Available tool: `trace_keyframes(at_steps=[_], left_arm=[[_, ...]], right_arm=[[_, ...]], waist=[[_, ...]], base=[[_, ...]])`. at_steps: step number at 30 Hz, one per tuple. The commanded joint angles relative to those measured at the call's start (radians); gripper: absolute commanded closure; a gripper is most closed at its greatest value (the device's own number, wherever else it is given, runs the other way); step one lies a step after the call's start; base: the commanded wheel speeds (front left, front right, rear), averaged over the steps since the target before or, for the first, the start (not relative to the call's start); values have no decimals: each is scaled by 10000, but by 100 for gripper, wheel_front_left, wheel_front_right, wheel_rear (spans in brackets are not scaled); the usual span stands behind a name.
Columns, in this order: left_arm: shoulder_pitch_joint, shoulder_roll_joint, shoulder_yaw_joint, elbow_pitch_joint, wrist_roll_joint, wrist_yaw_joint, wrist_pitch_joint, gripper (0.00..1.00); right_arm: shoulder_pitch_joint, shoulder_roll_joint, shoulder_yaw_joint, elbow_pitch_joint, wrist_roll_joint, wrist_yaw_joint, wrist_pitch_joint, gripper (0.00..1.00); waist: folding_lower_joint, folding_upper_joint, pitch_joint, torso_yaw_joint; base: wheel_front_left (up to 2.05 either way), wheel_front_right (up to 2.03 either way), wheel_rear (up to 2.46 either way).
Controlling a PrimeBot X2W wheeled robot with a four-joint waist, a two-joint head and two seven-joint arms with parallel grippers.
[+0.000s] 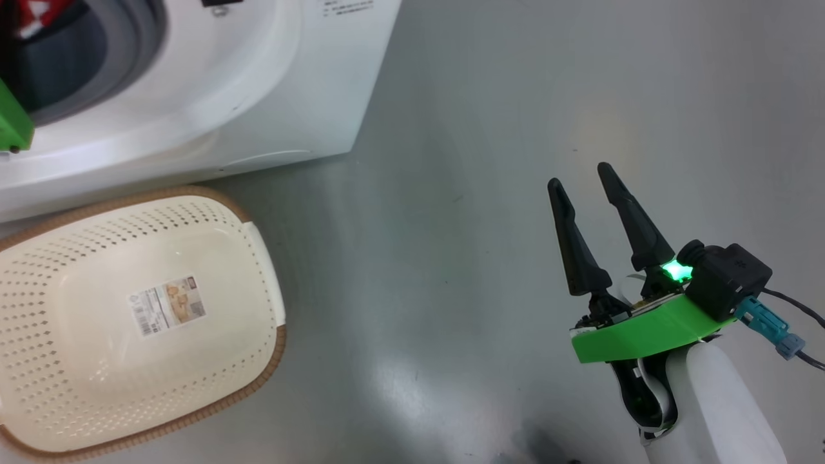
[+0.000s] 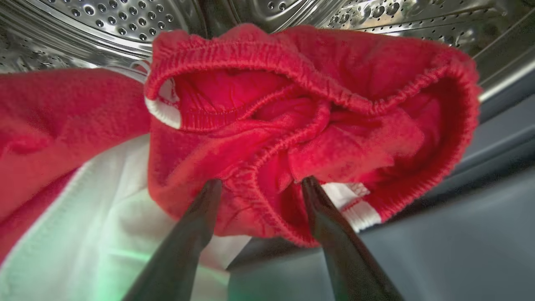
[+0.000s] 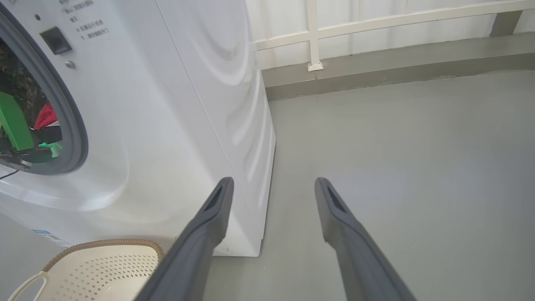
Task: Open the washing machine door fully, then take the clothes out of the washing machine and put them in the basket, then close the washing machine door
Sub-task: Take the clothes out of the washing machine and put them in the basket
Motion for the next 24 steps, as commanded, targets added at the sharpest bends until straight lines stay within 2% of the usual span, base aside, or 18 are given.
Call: trace_keyframes(at_steps=[1,3,4,5,6,7,17,24], left_arm=[[-362,536,79,-44,-130,46,1,0],[-493,596,-50,119,-247,46,-16,0],[-543,625,-133,193,-279,46,-32,9],[-586,650,-207,265,-315,46,-59,51],[-620,655,-266,324,-371,46,-94,80],[-648,650,-319,370,-431,46,-130,100],[-346,305,-786,302,-1301,46,-1061,100],[446,62,-412,-248,-2353,46,-1879,100]], right_arm=[[15,52,216,-271,93,16,-80,0],[6,52,236,-293,88,16,-80,0],[4,52,246,-299,83,16,-80,0],[3,52,257,-301,78,16,-80,0],[-1,52,260,-296,70,16,-80,0],[-6,52,255,-292,63,16,-80,0],[3,52,150,-159,-97,16,-80,0],[149,53,61,54,-283,16,-80,0]], waist=[[0,0,147,-152],[0,0,180,-182],[0,0,187,-194],[0,0,190,-205],[0,0,189,-209],[0,0,187,-206],[0,0,-244,117],[0,0,-956,449]], base=[[0,0,0],[0,0,0],[0,0,0],[0,0,0],[0,0,0],[0,0,0],[0,0,0],[0,0,0]])
